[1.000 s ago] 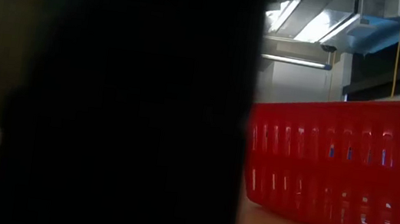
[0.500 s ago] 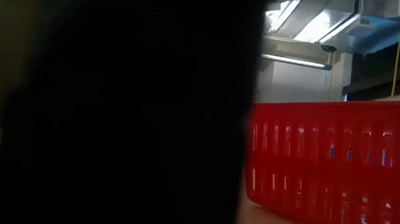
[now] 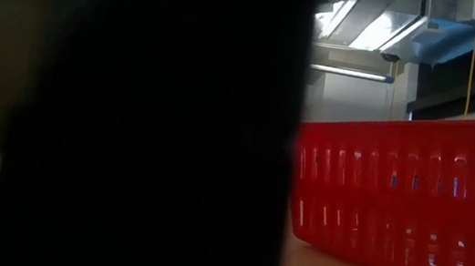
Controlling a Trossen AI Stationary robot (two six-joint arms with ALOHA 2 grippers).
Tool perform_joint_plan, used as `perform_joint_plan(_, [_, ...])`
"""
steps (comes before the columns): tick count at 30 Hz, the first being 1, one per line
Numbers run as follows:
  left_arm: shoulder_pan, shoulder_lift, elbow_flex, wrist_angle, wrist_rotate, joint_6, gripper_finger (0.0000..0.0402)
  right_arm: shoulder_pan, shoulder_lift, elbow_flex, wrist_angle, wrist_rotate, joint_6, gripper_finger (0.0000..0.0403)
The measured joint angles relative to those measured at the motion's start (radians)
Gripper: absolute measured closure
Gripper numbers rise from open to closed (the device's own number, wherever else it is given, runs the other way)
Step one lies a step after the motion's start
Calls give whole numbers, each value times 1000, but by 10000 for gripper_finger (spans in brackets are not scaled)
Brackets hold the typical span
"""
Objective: Stack baskets on shelf by color
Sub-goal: Stack the top red bin on top of the red bin on the shelf
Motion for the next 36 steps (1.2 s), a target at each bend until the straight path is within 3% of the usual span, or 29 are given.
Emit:
perform_joint_plan(6, [0,0,-77,118,73,17,401,0,0,0,-1,0,-23,286])
perform_joint_plan(24, [4,-1,-90,158,17,-41,401,0,1,0,-2,0,-50,286])
perform_joint_plan(36, [5,-5,-142,160,-6,-96,357,0,1,0,-2,0,-46,286])
